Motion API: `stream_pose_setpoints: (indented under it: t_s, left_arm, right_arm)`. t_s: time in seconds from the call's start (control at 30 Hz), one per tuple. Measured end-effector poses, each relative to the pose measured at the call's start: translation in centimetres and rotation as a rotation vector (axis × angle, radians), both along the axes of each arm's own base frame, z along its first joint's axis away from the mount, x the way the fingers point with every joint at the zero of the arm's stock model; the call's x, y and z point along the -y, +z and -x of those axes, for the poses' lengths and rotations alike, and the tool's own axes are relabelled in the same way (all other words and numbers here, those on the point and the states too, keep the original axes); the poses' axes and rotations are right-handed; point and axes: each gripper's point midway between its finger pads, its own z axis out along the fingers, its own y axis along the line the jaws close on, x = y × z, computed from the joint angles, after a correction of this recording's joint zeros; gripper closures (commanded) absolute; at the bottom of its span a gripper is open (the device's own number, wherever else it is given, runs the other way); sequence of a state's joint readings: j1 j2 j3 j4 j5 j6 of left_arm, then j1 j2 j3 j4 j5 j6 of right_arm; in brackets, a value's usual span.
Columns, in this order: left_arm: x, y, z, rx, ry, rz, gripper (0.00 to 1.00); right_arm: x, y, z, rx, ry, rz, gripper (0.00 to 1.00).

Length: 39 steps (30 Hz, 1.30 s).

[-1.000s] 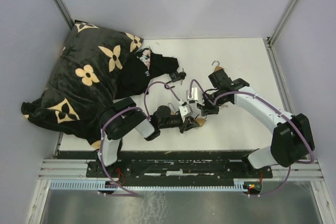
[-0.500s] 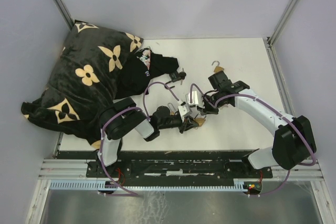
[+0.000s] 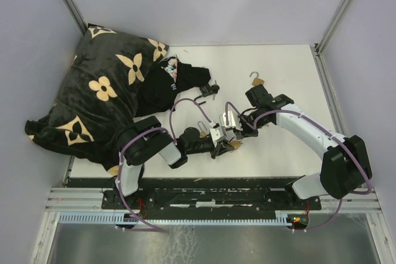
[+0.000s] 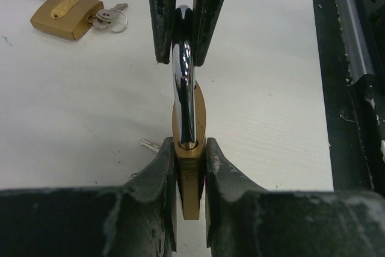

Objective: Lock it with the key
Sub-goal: Lock the lock.

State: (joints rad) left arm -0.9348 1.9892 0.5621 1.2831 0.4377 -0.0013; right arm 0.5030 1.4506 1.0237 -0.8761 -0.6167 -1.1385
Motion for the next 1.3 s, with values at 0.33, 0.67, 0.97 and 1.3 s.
stream_pose_setpoints:
  t_s: [0.33, 0.67, 0.97, 1.3]
  left_arm:
    - [0.0, 0.0, 0.1, 0.026, -0.007, -0.002, 0.97]
    - [0.0, 0.0, 0.2, 0.031, -0.015, -0.001, 0.97]
    - [0.0, 0.1, 0.1, 0.032, -0.014, -0.001, 0.97]
    - [0.4, 0.1, -0.4, 0.033, -0.007, -0.001, 0.97]
  right_arm:
    - [0.0, -0.2, 0.5, -0.056, -0.058, -0.002, 0.98]
    - [-0.3, -1.1, 0.8, -0.131, -0.082, -0.015, 0.98]
    - [-0.3, -0.9, 1.0, -0.172, -0.119, -0.030, 0.25]
    - [2.8, 1.2, 1.6, -0.269, -0.297, -0.059, 0.01]
